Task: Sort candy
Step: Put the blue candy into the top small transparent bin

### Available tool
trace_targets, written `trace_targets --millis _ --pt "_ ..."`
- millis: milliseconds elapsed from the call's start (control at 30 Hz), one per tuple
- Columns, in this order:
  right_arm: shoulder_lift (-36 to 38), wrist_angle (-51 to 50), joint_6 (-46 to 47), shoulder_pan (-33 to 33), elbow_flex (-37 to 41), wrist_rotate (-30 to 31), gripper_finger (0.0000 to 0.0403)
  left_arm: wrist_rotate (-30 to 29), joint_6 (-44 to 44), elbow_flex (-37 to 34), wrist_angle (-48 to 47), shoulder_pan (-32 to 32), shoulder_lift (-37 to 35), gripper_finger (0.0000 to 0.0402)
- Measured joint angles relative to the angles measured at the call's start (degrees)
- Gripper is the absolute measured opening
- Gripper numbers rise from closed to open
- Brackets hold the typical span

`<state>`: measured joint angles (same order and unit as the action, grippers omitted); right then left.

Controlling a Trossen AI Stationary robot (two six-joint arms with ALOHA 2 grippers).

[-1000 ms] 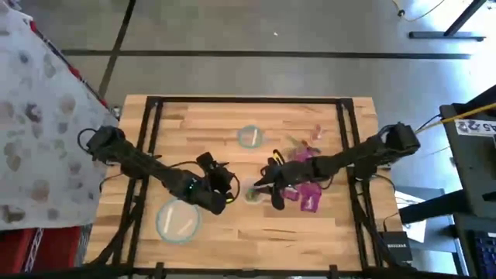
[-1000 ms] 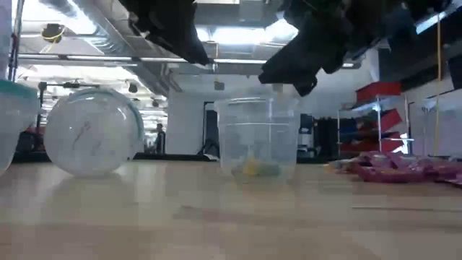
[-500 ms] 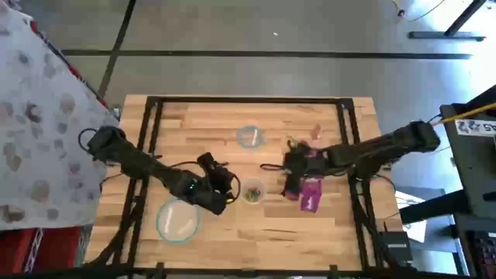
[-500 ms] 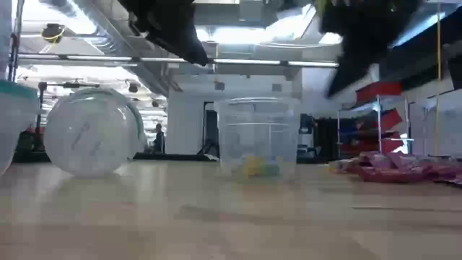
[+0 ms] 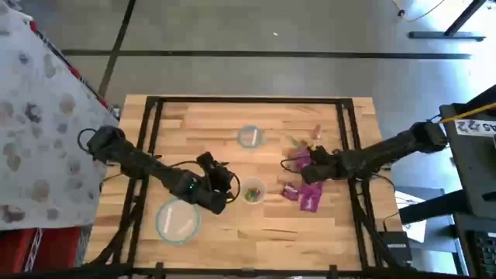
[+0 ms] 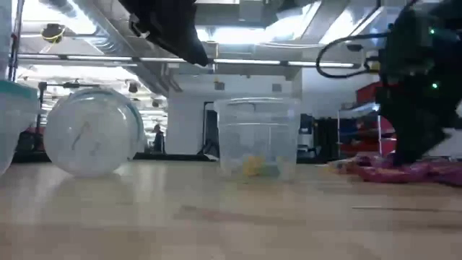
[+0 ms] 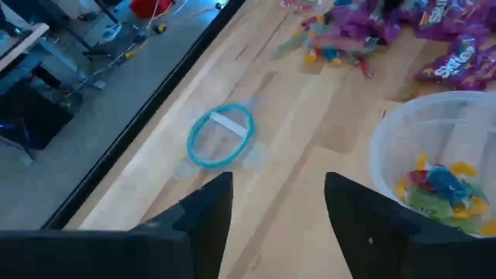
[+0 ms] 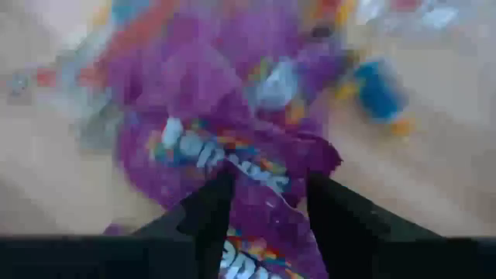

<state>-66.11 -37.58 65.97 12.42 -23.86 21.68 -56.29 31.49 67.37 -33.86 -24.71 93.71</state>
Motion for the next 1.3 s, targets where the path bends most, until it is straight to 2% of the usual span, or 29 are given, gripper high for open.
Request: trace_targets --millis 67,233,333,467,800,1100,1200,1300 --pt "0.00 -0.39 -0.43 0.01 -0.94 0.40 0.0151 0.00 0.02 0.01 -0.01 0.00 0.00 0.0189" --pt "2.38 -3.36 -3.12 -0.10 -4.52 6.91 0.0151 0.00 0.02 0.00 -0.01 0.00 0.00 0.0189" --pt "4.67 -10.31 0.40 -1.22 -5.20 10.71 0.0151 -0.02 0.00 0.01 -0.12 0.00 0.00 0.0189" --pt "6.61 -16.14 4.64 -4.57 -3.19 11.05 0.0151 -0.02 -0.41 -0.02 -0.14 0.00 -0.02 0.0189" --pt "6.88 -2.45 -0.39 -10.66 7.09 7.71 0.0151 0.00 -0.40 0.00 0.06 0.00 -0.02 0.0189" --pt "6.99 4.26 -7.08 -14.41 9.51 8.38 0.0150 0.37 -0.40 0.01 0.26 0.01 -0.02 0.0189" --pt "6.97 5.10 -7.64 -16.07 9.53 8.26 0.0133 0.37 -0.40 -0.01 0.32 0.07 -0.02 0.0189" --pt "6.96 5.53 -8.19 -17.56 9.53 8.34 0.0097 0.39 -0.38 -0.01 0.34 0.07 -0.02 0.0189"
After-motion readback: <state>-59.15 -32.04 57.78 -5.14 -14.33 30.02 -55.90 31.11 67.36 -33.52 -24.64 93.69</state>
